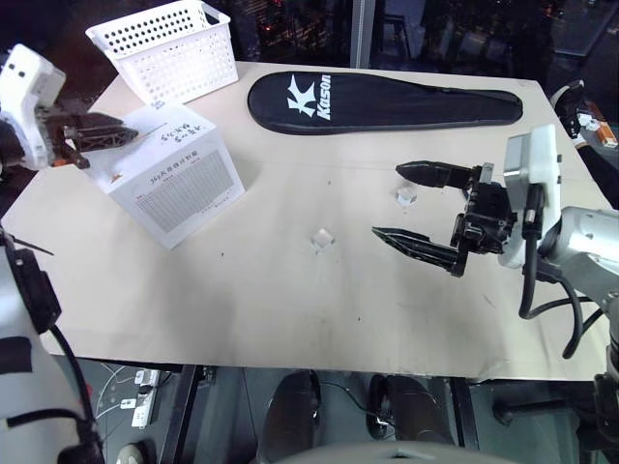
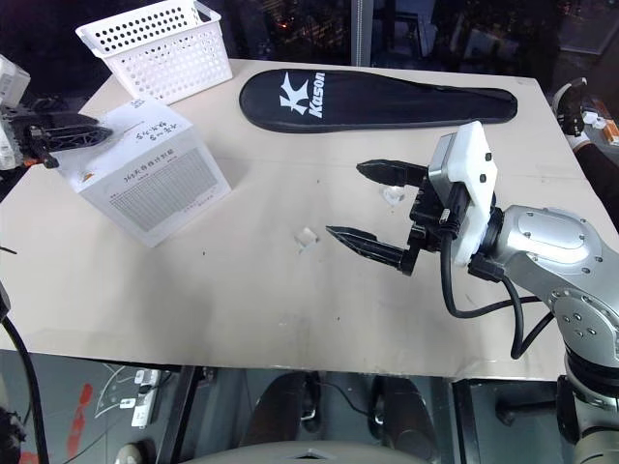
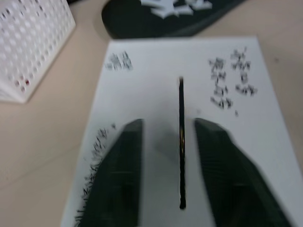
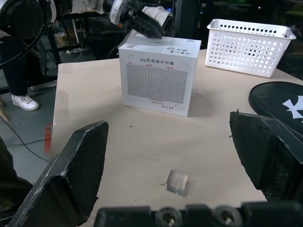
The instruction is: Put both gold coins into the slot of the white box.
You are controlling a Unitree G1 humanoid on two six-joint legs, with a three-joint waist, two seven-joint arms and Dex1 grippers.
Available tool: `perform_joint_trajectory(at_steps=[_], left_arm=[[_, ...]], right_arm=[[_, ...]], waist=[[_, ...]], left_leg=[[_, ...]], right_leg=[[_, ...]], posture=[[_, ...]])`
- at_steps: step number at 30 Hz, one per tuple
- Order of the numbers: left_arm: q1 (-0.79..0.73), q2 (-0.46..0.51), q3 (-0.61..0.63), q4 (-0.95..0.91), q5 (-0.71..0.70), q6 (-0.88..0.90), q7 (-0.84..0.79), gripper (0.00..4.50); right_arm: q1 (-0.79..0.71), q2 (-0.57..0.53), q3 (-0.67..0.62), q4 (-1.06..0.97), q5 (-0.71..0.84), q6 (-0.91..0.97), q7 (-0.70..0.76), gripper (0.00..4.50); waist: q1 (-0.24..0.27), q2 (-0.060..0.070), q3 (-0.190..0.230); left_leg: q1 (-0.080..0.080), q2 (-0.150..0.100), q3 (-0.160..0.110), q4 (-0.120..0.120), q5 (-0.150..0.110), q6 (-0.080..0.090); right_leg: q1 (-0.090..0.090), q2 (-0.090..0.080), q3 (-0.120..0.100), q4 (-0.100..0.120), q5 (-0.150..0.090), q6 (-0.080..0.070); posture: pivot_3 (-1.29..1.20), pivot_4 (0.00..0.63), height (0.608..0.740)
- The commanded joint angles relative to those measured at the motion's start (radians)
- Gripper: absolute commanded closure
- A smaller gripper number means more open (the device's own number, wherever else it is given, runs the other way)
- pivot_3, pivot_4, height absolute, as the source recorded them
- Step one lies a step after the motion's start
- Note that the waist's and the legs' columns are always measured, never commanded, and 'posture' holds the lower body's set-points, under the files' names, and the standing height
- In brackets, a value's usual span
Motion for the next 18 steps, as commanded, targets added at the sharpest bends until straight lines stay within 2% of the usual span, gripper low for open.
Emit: perform_joint_trajectory(at_steps=[1, 3, 5, 7, 9, 10, 13, 15, 18], left_arm=[[-0.069, -0.001, 0.078, -0.137, -0.106, 0.110, -0.069, 1.78], [0.005, -0.052, 0.108, -0.381, -0.211, 0.257, -0.090, 1.78], [0.147, -0.129, 0.174, -0.707, -0.336, 0.442, 0.008, 1.78], [0.342, -0.280, 0.259, -1.103, -0.463, 0.611, 0.220, 1.78], [0.492, -0.408, 0.300, -1.354, -0.528, 0.700, 0.379, 1.78], [0.551, -0.454, 0.317, -1.437, -0.561, 0.739, 0.436, 1.78], [0.729, -0.582, 0.360, -1.636, -0.676, 0.843, 0.585, 1.01], [0.867, -0.607, 0.326, -1.735, -0.634, 0.794, 0.635, 0.19], [1.017, -0.620, 0.318, -1.800, -0.616, 0.743, 0.683, 0.08]], right_arm=[[0.009, -0.014, -0.018, -0.012, -0.008, -0.026, -0.012, 0.06], [0.019, -0.015, -0.029, -0.007, -0.024, -0.026, -0.034, 0.06], [0.038, -0.020, -0.044, -0.006, -0.037, -0.032, -0.049, 0.06], [0.089, -0.015, -0.080, -0.001, -0.055, -0.047, -0.077, 0.06], [0.144, -0.036, -0.107, 0.012, -0.076, -0.036, -0.087, 0.06], [0.169, -0.046, -0.118, 0.017, -0.087, -0.036, -0.086, 0.06], [0.284, -0.035, -0.176, 0.008, -0.123, -0.051, -0.133, 0.00], [0.397, -0.044, -0.214, -0.021, -0.155, -0.068, -0.122, 0.00], [0.557, -0.052, -0.282, -0.033, -0.218, -0.117, -0.093, 0.00]], waist=[[0.000, 0.000, 0.000], [0.004, -0.001, 0.000], [0.009, 0.000, 0.000], [0.009, 0.000, -0.001], [0.007, 0.001, -0.001], [0.007, 0.001, -0.001], [-0.008, -0.001, 0.000], [-0.011, 0.000, 0.000], [-0.007, 0.003, -0.002]], left_leg=[[0.000, 0.000, 0.000, 0.000, 0.000, 0.000], [0.000, 0.000, 0.000, 0.000, 0.000, 0.000], [-0.001, 0.001, -0.003, 0.002, 0.000, 0.000], [0.001, 0.000, -0.003, 0.006, 0.002, -0.003], [0.002, 0.000, -0.003, 0.009, 0.001, -0.002], [0.003, -0.001, -0.002, 0.010, 0.001, -0.002], [0.004, 0.000, -0.002, 0.014, 0.001, -0.001], [0.005, 0.000, -0.002, 0.014, 0.001, -0.001], [0.011, 0.000, -0.002, 0.011, -0.001, 0.002]], right_leg=[[0.000, 0.000, 0.000, 0.000, 0.000, 0.000], [0.000, 0.000, 0.000, 0.000, 0.000, 0.000], [0.002, -0.002, -0.001, 0.001, 0.000, 0.000], [0.004, -0.004, 0.002, 0.004, 0.000, 0.000], [0.005, -0.005, 0.005, 0.008, 0.000, 0.000], [0.005, -0.006, 0.007, 0.010, 0.000, 0.001], [0.006, -0.004, 0.008, 0.013, -0.001, 0.001], [0.006, -0.002, 0.008, 0.013, -0.003, 0.005], [0.010, -0.001, 0.008, 0.013, -0.003, 0.004]], posture=[[0.00, 0.150, 0.740], [0.00, 0.150, 0.740], [0.00, 0.150, 0.740], [0.00, 0.150, 0.740], [0.00, 0.150, 0.740], [0.00, 0.150, 0.740], [0.00, 0.150, 0.740], [0.00, 0.150, 0.740], [0.00, 0.150, 0.740]])
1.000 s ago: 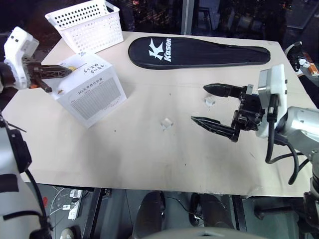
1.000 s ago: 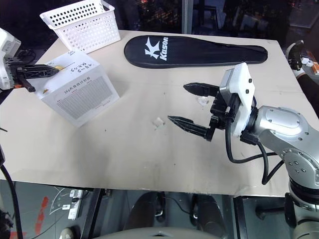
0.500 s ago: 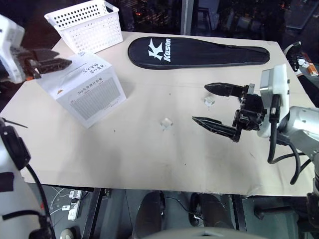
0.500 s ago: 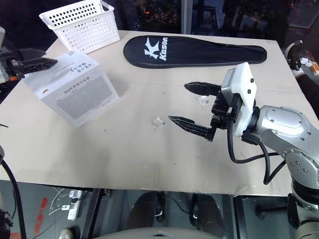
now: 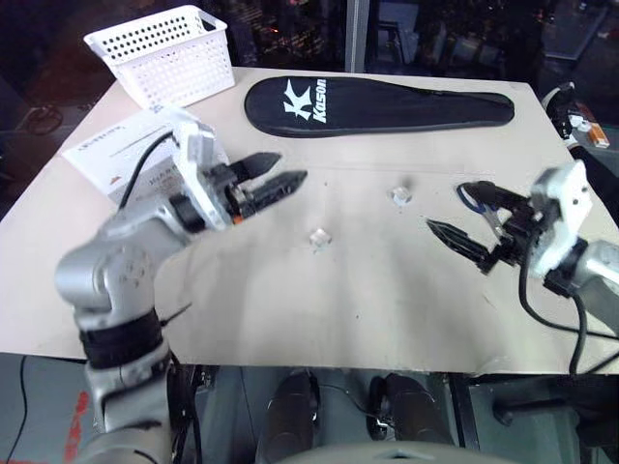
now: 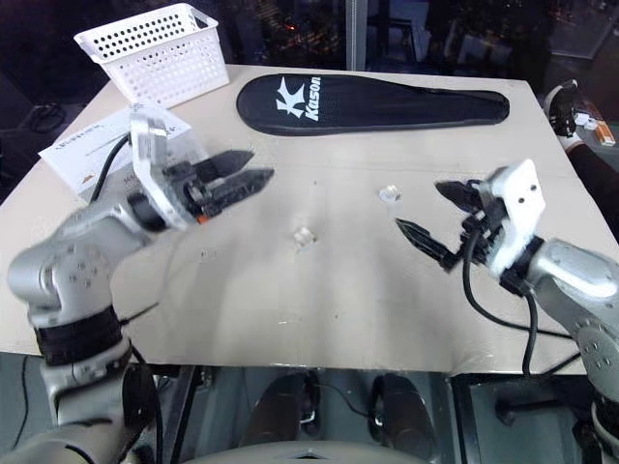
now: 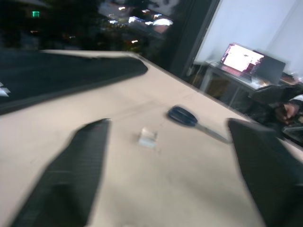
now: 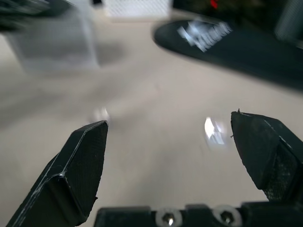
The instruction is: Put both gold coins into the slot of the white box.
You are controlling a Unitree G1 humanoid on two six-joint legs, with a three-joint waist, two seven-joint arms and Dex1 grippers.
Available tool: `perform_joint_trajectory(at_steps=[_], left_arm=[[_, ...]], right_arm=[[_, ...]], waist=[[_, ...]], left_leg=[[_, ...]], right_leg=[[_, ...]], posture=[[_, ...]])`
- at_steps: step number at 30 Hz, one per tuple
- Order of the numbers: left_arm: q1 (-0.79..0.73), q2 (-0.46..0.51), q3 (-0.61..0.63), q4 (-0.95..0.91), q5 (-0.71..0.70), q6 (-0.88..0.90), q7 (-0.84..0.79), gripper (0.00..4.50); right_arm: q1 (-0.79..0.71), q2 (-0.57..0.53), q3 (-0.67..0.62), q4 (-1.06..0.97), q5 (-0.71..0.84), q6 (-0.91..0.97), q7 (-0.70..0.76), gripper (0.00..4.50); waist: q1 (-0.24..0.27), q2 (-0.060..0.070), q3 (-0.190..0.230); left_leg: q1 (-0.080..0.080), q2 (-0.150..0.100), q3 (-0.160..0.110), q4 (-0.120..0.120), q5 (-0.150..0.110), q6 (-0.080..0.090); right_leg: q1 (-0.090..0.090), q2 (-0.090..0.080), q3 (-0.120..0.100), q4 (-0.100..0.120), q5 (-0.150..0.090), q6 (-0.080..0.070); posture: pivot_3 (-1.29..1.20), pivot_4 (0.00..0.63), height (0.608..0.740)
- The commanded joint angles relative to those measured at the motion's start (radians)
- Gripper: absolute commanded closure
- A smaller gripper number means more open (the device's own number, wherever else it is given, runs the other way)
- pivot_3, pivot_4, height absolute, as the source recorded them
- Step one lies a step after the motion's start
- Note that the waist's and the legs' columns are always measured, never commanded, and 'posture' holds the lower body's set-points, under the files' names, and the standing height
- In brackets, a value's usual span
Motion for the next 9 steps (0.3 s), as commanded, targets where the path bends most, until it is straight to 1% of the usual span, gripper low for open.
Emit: perform_joint_trajectory(at_steps=[1, 3, 5, 9], left_arm=[[0.140, 0.001, 0.007, -0.077, 0.039, -0.091, 0.038, 0.08], [0.234, 0.010, -0.001, -0.079, 0.076, -0.159, 0.036, 0.08], [0.313, 0.012, 0.000, -0.069, 0.106, -0.218, 0.032, 0.08], [0.384, 0.008, -0.012, -0.062, 0.135, -0.302, 0.038, 0.08]], right_arm=[[0.137, -0.008, -0.111, -0.040, -0.072, -0.080, 0.036, 0.00], [0.228, 0.013, -0.159, -0.042, -0.087, -0.114, 0.057, 0.00], [0.316, 0.044, -0.191, -0.049, -0.120, -0.157, 0.062, 0.00], [0.386, 0.091, -0.209, -0.050, -0.163, -0.218, 0.051, 0.00]], waist=[[0.003, 0.001, 0.000], [0.004, 0.001, 0.000], [0.006, 0.001, -0.001], [0.007, 0.001, -0.001]], left_leg=[[0.005, 0.000, 0.000, 0.000, 0.000, 0.000], [0.011, 0.000, 0.000, -0.001, -0.001, 0.000], [0.011, 0.001, 0.000, -0.001, -0.003, -0.004], [0.012, 0.001, -0.001, 0.000, -0.003, -0.004]], right_leg=[[0.004, 0.000, 0.000, -0.001, 0.000, 0.000], [0.011, -0.001, 0.000, -0.002, -0.001, -0.001], [0.010, -0.003, -0.001, -0.002, -0.002, -0.004], [0.010, -0.008, -0.001, -0.002, -0.002, -0.004]], posture=[[0.00, 0.150, 0.740], [0.00, 0.150, 0.740], [0.00, 0.150, 0.740], [0.00, 0.150, 0.740]])
